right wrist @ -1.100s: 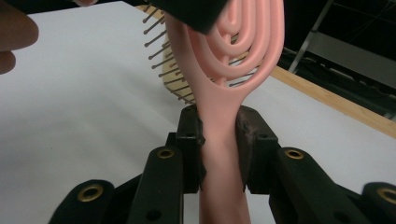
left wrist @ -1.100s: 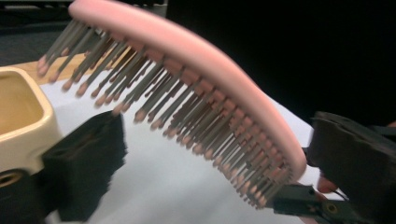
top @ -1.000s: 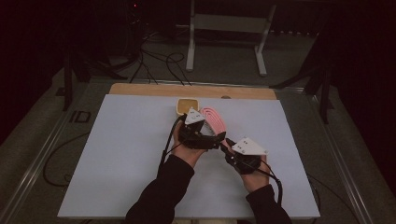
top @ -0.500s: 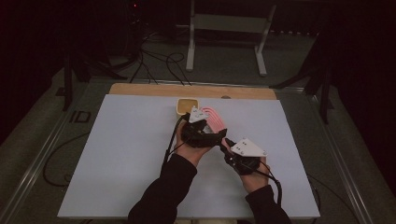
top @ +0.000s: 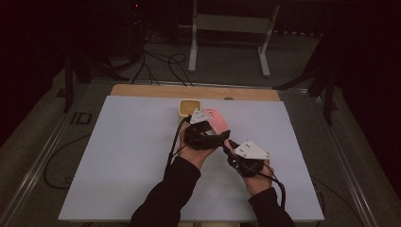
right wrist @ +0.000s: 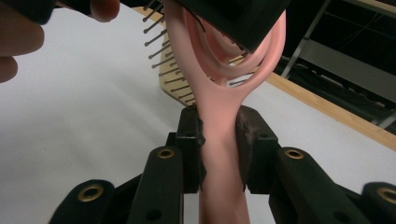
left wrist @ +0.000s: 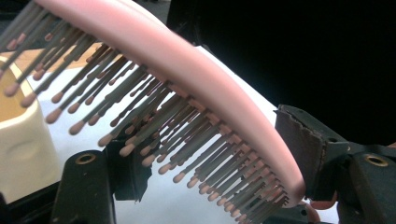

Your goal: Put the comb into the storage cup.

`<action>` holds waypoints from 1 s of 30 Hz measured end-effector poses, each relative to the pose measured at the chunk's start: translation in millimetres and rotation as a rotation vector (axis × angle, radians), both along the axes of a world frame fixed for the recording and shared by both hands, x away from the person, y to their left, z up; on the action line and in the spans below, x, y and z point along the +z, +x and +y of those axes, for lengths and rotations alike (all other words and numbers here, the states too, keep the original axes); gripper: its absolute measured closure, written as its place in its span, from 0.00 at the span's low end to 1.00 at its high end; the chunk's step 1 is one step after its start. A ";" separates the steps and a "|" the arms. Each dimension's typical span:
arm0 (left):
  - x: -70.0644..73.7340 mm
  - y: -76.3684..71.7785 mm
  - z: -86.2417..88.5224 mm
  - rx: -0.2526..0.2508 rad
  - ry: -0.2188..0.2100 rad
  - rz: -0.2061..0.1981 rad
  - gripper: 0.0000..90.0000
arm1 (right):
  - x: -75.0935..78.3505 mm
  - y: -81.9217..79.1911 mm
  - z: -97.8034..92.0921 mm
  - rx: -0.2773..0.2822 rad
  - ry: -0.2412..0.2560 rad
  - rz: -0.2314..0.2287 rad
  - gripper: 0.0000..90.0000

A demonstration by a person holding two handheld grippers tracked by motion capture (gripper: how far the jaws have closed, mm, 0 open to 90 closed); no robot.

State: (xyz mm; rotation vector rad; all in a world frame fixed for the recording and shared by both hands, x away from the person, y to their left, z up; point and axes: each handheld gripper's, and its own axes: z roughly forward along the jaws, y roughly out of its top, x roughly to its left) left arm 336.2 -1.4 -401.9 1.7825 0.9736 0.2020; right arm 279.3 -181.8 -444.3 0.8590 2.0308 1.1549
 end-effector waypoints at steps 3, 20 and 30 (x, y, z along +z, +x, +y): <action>-0.4 0.0 0.3 -0.004 -0.004 0.003 0.37 | -0.4 0.2 0.2 0.000 -0.001 0.000 0.80; 1.3 -3.8 4.5 -0.028 -0.100 -0.002 0.60 | -4.3 1.1 3.3 -0.014 0.002 0.010 0.79; -0.6 -3.6 6.6 -0.032 -0.121 0.016 0.63 | -5.0 1.2 3.8 -0.015 0.007 0.012 0.78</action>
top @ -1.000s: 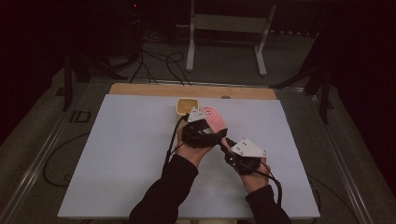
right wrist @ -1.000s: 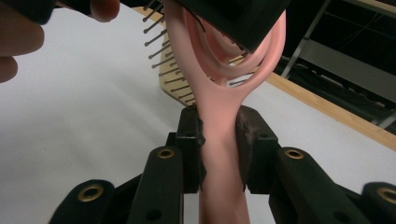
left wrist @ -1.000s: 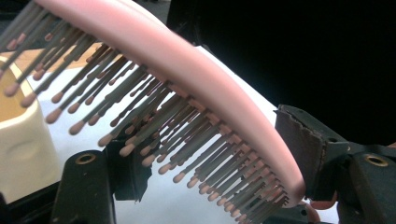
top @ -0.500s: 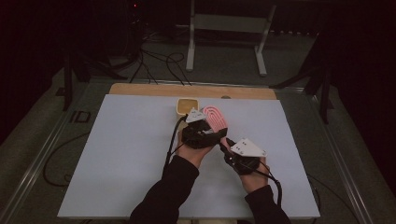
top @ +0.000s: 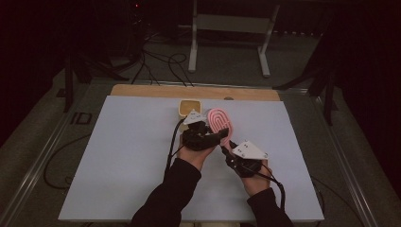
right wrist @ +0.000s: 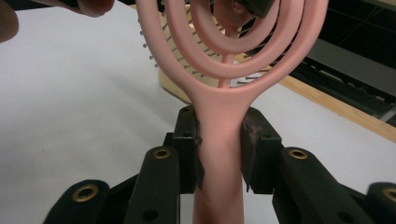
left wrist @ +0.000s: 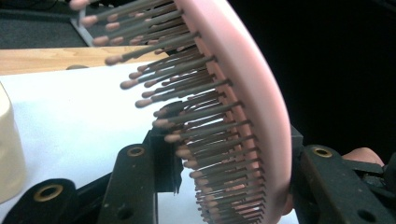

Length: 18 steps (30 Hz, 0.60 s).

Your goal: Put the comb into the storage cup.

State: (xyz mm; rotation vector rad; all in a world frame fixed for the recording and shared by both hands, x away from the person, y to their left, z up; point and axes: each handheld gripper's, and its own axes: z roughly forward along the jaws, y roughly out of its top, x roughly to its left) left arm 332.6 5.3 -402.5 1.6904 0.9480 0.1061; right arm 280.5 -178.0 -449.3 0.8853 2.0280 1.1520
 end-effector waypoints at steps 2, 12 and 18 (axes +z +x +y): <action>0.0 0.0 0.3 -0.008 -0.008 0.005 0.67 | 0.0 0.0 0.1 -0.003 0.011 0.006 0.77; 1.8 -1.1 0.3 -0.007 -0.003 -0.004 0.71 | 0.2 0.3 0.1 0.023 0.030 0.005 0.70; 3.2 0.2 3.3 0.004 -0.010 -0.005 0.71 | -1.3 4.9 -1.6 0.058 0.061 0.047 0.49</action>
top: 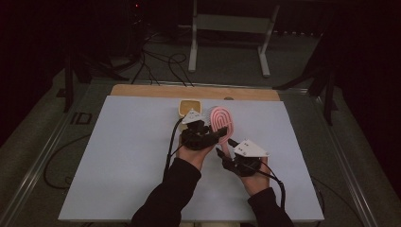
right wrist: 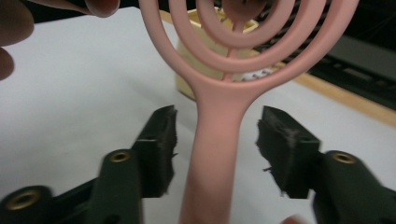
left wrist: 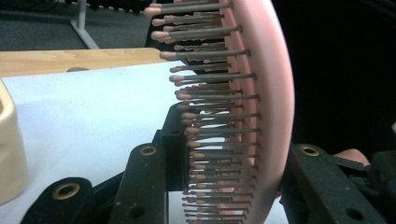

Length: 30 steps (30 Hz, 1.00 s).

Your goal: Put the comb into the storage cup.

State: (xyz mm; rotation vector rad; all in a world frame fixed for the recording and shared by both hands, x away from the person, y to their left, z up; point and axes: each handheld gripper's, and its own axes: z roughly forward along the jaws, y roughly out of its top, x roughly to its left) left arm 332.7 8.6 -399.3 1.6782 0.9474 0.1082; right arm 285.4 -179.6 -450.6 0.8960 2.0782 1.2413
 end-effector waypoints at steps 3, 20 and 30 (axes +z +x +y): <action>0.6 0.6 1.6 0.004 0.001 -0.001 0.71 | -0.2 1.7 -1.4 0.028 0.023 0.023 0.43; 3.3 2.7 9.9 0.021 0.002 -0.014 0.71 | -0.6 2.4 -5.9 0.035 0.042 0.083 0.09; 11.2 5.2 25.0 0.044 0.012 -0.034 0.71 | 6.5 -4.1 -21.1 0.021 0.075 0.042 0.09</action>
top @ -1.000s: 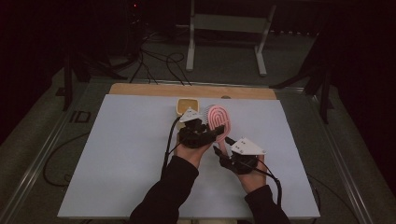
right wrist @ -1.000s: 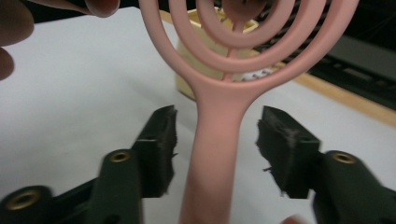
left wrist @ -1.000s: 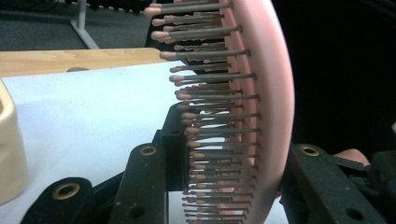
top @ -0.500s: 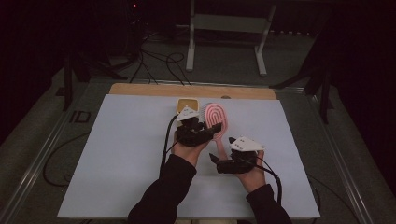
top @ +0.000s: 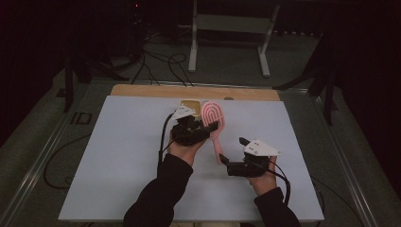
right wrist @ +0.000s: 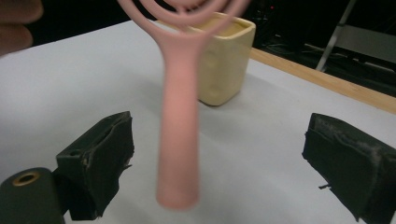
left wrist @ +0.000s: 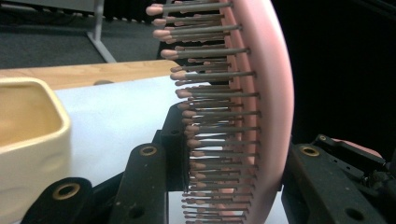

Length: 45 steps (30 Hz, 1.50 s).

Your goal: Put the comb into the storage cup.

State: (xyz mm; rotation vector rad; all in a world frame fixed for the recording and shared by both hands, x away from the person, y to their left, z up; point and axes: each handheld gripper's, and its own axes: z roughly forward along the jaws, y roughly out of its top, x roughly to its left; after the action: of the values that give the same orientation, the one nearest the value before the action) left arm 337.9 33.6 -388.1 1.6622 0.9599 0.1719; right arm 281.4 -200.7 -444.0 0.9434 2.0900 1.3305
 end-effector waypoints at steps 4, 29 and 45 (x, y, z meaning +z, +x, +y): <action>4.7 1.1 8.5 0.012 0.004 -0.009 0.71 | -10.0 -0.4 -14.8 -0.030 0.030 0.029 0.09; 22.9 6.5 45.7 0.046 0.027 -0.061 0.71 | -47.4 -34.0 -75.5 -0.176 0.089 -0.070 0.10; 20.4 7.4 55.3 0.039 0.037 -0.086 0.71 | -55.1 -32.3 -72.6 -0.166 0.059 -0.069 0.10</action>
State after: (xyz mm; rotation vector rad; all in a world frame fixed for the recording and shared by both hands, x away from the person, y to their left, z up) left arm 345.3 89.0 -367.7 1.6564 0.9298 0.2867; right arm 249.0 -273.4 -499.1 1.0558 1.8859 1.3258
